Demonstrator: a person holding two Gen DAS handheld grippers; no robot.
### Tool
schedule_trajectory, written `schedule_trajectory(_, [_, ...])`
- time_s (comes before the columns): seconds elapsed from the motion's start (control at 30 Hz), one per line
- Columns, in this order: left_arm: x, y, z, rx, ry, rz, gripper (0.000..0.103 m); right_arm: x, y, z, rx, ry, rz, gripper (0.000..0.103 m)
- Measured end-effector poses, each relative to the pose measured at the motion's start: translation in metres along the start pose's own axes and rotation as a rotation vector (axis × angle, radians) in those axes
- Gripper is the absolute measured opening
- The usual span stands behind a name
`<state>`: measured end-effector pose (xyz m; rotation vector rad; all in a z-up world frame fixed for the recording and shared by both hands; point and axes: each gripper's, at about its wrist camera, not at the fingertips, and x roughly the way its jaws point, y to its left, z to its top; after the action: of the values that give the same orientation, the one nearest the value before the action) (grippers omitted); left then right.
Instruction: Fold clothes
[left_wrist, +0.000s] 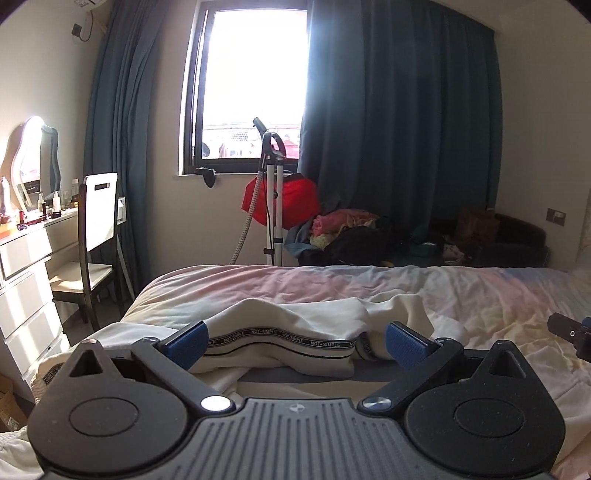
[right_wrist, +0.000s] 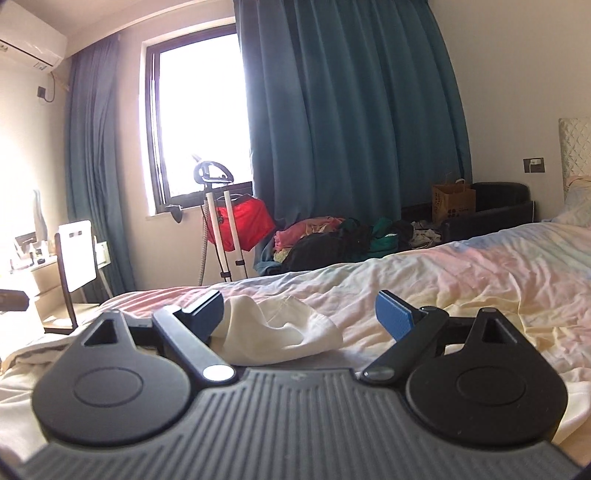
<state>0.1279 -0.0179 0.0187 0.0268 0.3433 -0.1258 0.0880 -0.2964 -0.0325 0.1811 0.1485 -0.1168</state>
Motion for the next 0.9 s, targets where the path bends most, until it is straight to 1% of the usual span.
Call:
schedule_trajectory(0.03, [0.006,-0.004,-0.004,0.008,-0.003,-0.003,0.103,0.002,0.002,-0.003,0.003,0.011,0.006,0.091])
schedule_trajectory(0.07, [0.011,-0.007,-0.011,0.025,-0.012,0.013,0.103,0.005,0.004,-0.006,0.005,0.019,0.012,0.091])
schedule_trajectory(0.13, [0.013,-0.007,-0.025,0.053,-0.054,0.044,0.103,0.010,0.006,-0.010,0.008,0.036,0.023,0.090])
schedule_trajectory(0.2, [0.015,-0.007,-0.036,0.053,-0.067,0.041,0.103,0.016,0.008,-0.015,0.011,0.053,0.034,0.090])
schedule_trajectory(0.27, [0.021,-0.005,-0.044,0.055,-0.042,0.021,0.103,0.023,0.010,-0.018,0.017,0.068,0.042,0.090])
schedule_trajectory(0.37, [0.027,-0.007,-0.052,0.072,-0.003,0.020,0.103,0.030,0.012,-0.023,0.020,0.086,0.032,0.090])
schedule_trajectory(0.53, [0.025,-0.006,-0.055,0.080,-0.005,0.019,0.103,0.038,0.016,-0.031,0.007,0.110,0.007,0.090])
schedule_trajectory(0.6, [0.023,-0.005,-0.055,0.075,-0.007,0.010,0.103,0.039,0.015,-0.034,0.013,0.124,0.009,0.090])
schedule_trajectory(0.8, [0.010,-0.001,-0.054,0.054,-0.023,-0.003,0.103,0.039,0.018,-0.037,-0.007,0.130,0.015,0.090])
schedule_trajectory(0.9, [0.008,0.002,-0.054,0.036,-0.028,-0.008,0.103,0.040,0.019,-0.040,0.001,0.154,0.026,0.090])
